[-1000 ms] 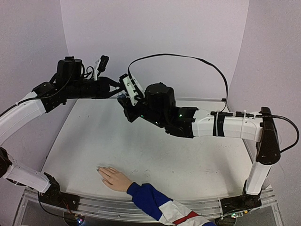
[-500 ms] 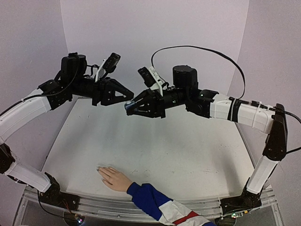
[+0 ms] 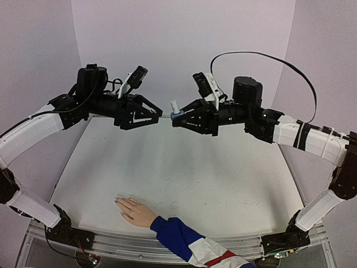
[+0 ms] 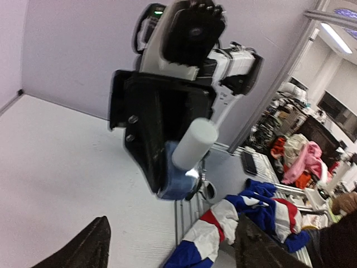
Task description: Paint the nails
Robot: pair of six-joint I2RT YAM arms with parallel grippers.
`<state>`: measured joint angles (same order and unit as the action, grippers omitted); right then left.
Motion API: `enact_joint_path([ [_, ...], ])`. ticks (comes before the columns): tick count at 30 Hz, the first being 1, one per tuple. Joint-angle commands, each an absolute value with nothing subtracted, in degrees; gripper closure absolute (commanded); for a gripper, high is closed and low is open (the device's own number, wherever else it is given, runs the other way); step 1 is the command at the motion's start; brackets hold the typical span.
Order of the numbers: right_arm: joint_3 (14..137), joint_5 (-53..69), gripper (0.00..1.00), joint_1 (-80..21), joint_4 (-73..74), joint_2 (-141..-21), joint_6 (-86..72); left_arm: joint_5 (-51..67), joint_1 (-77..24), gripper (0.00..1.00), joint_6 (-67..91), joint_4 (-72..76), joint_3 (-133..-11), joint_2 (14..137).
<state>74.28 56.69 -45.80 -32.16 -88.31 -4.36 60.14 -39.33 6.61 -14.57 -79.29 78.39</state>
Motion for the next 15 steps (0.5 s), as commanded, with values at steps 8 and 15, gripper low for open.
enact_joint_path([
  [8, 73.7, 20.8, 1.0, -46.5, -37.2, -89.2, -3.6, 31.1, -35.6, 0.11, 18.4, -17.3, -77.0, 71.0],
  [15, 78.4, -3.3, 1.0, -53.9, -36.1, -94.7, -3.1, 25.7, -35.6, 0.16, 27.5, -16.9, -79.2, 73.2],
])
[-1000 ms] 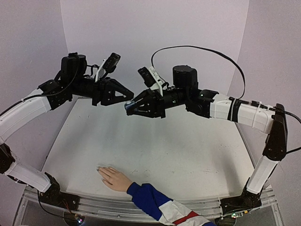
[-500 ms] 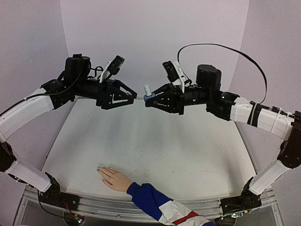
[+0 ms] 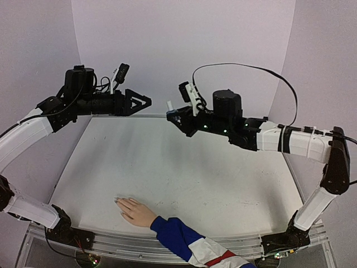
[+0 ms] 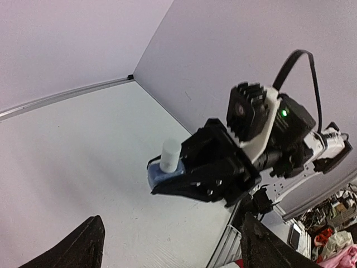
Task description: Paint the nails
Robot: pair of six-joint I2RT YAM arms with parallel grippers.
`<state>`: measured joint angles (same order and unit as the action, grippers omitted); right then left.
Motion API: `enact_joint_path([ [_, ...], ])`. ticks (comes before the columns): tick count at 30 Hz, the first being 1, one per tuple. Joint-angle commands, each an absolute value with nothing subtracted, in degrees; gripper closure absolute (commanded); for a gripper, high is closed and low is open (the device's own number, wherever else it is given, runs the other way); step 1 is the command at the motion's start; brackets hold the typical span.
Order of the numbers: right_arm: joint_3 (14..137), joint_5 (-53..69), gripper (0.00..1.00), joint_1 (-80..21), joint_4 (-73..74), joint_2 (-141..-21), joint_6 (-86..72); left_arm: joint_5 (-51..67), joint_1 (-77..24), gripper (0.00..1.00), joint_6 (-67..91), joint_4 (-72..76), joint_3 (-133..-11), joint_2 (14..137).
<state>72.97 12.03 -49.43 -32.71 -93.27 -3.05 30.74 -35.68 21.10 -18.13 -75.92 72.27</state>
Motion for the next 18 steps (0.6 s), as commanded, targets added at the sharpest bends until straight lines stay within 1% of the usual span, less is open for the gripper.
enact_joint_path([
  [1, 79.3, -5.2, 1.0, -54.7, -35.9, -95.6, -3.1, 25.8, -35.6, 0.16, 28.2, -16.7, -79.4, 73.8],
  [4, 82.6, -8.6, 1.0, -57.3, -34.8, -98.6, -2.6, 26.7, -35.6, 0.19, 29.6, -15.8, -79.8, 75.2],
  [8, 86.7, -9.9, 1.0, -60.0, -33.5, -102.3, -1.0, 27.6, -35.7, 0.24, 30.6, -14.3, -80.0, 76.1],
  [10, 88.3, -10.3, 1.0, -61.0, -33.2, -103.5, -0.5, 27.6, -35.7, 0.28, 30.8, -13.9, -79.9, 76.2],
  [12, 89.6, -10.6, 1.0, -61.7, -32.9, -104.6, -0.4, 27.8, -35.7, 0.36, 30.8, -13.5, -79.7, 76.0],
  [15, 91.2, -10.7, 1.0, -62.1, -32.6, -105.6, 1.6, 27.4, -35.7, 0.53, 30.8, -13.4, -79.2, 75.9],
  [18, 92.0, -11.0, 1.0, -62.2, -32.4, -106.1, 1.8, 27.4, -35.7, 0.63, 30.7, -13.3, -78.6, 75.7],
])
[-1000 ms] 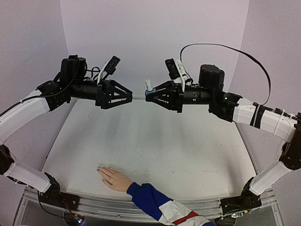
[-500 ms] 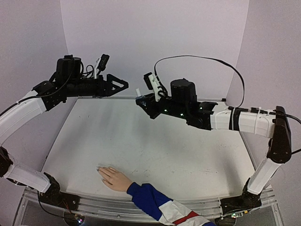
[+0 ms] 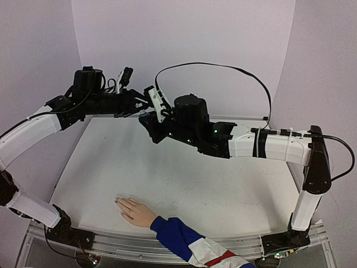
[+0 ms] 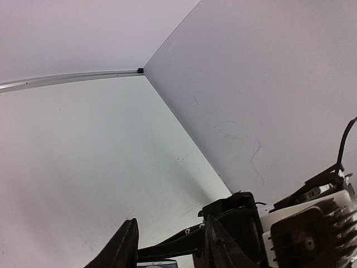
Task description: Paint the nails
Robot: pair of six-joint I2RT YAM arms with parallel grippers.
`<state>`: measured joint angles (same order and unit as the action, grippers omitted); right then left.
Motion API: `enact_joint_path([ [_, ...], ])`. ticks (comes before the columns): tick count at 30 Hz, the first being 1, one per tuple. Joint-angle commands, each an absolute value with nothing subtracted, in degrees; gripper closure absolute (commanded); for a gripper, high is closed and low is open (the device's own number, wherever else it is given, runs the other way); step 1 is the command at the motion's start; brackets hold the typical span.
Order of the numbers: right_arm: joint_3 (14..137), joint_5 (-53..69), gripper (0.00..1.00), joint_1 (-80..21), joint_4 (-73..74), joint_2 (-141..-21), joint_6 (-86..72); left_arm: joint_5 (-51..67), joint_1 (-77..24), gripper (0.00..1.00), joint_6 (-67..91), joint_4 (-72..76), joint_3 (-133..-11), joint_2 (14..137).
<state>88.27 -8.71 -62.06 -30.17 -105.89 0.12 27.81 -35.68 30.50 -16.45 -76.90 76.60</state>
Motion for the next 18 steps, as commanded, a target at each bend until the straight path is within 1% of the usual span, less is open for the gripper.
enact_joint_path([
  [1, 92.2, -11.1, 1.0, -62.3, -32.4, -106.2, 1.8, 27.3, -35.7, 0.65, 30.7, -13.3, -78.3, 75.5],
  [5, 92.3, -11.2, 1.0, -62.3, -32.2, -106.2, 1.5, 27.3, -35.8, 0.78, 29.9, -13.4, -77.6, 75.1],
  [8, 92.4, -10.1, 1.0, -62.3, -32.3, -105.8, 1.2, 28.7, -36.5, 0.92, 28.6, -13.3, -77.7, 75.7],
  [11, 92.3, -4.5, 1.0, -61.6, -32.4, -104.8, 1.1, 34.0, -38.1, 1.0, 24.4, -13.3, -78.5, 76.9],
  [13, 91.6, 6.2, 1.0, -59.5, -32.7, -103.3, 0.8, 40.8, -40.1, 1.0, 18.8, -13.1, -79.4, 77.5],
  [15, 90.2, 23.4, 1.0, -55.5, -33.8, -101.1, -1.7, 51.0, -41.4, 1.0, 13.6, -12.9, -79.9, 77.9],
  [18, 87.4, 52.5, 1.0, -50.2, -38.4, -98.5, -4.7, 63.8, -42.1, 1.0, 8.5, -12.7, -80.0, 78.0],
])
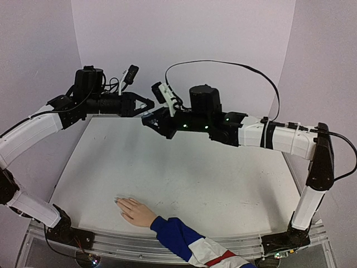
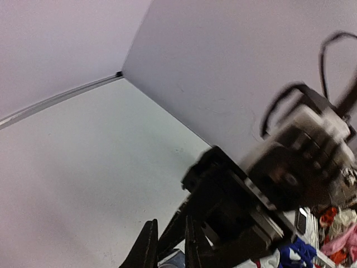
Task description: Paint the nails
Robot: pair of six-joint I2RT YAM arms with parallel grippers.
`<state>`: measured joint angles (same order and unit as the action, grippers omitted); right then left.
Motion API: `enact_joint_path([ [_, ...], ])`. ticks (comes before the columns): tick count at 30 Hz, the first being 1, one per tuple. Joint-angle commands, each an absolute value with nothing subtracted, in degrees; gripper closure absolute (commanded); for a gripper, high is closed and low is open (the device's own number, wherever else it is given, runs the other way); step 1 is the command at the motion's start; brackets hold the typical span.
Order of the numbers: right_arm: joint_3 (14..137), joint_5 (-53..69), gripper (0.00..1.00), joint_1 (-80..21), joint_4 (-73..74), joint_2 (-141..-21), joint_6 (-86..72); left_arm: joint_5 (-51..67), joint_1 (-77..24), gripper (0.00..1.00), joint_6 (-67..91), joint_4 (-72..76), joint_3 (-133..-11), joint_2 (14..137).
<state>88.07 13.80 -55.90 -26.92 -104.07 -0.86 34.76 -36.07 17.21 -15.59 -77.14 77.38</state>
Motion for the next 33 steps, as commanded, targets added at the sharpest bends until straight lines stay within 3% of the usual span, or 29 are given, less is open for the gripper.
enact_joint_path([
  [1, 86.9, 61.0, 1.0, -49.5, -39.4, -97.8, -4.7, 67.6, -42.1, 1.0, 7.4, -12.7, -80.4, 78.3],
  [5, 86.9, 81.2, 1.0, -49.0, -39.6, -96.3, -6.1, 77.9, -42.3, 1.0, 5.3, -12.7, -82.6, 79.8],
  [11, 81.5, 71.8, 1.0, -47.4, -39.4, -93.0, -6.2, 70.4, -42.3, 1.0, 5.7, -12.9, -84.0, 80.8],
  [12, 80.6, 68.7, 1.0, -47.1, -39.3, -92.2, -5.8, 67.3, -42.3, 0.93, 6.1, -13.1, -84.0, 80.5],
  [16, 76.8, 54.7, 1.0, -46.5, -38.1, -89.2, -3.4, 54.3, -42.0, 0.37, 7.2, -14.9, -82.0, 77.9],
  [21, 74.4, 36.9, 1.0, -46.5, -36.0, -88.2, -1.5, 41.6, -41.9, 0.14, 10.9, -15.2, -78.7, 72.6],
  [27, 74.5, 12.3, 1.0, -48.7, -36.1, -90.6, -4.3, 25.9, -41.9, 0.09, 18.7, -15.2, -77.4, 68.8],
  [33, 78.1, -8.5, 1.0, -55.8, -36.2, -94.8, -2.3, 18.4, -41.9, 0.18, 25.9, -15.2, -78.4, 70.9],
])
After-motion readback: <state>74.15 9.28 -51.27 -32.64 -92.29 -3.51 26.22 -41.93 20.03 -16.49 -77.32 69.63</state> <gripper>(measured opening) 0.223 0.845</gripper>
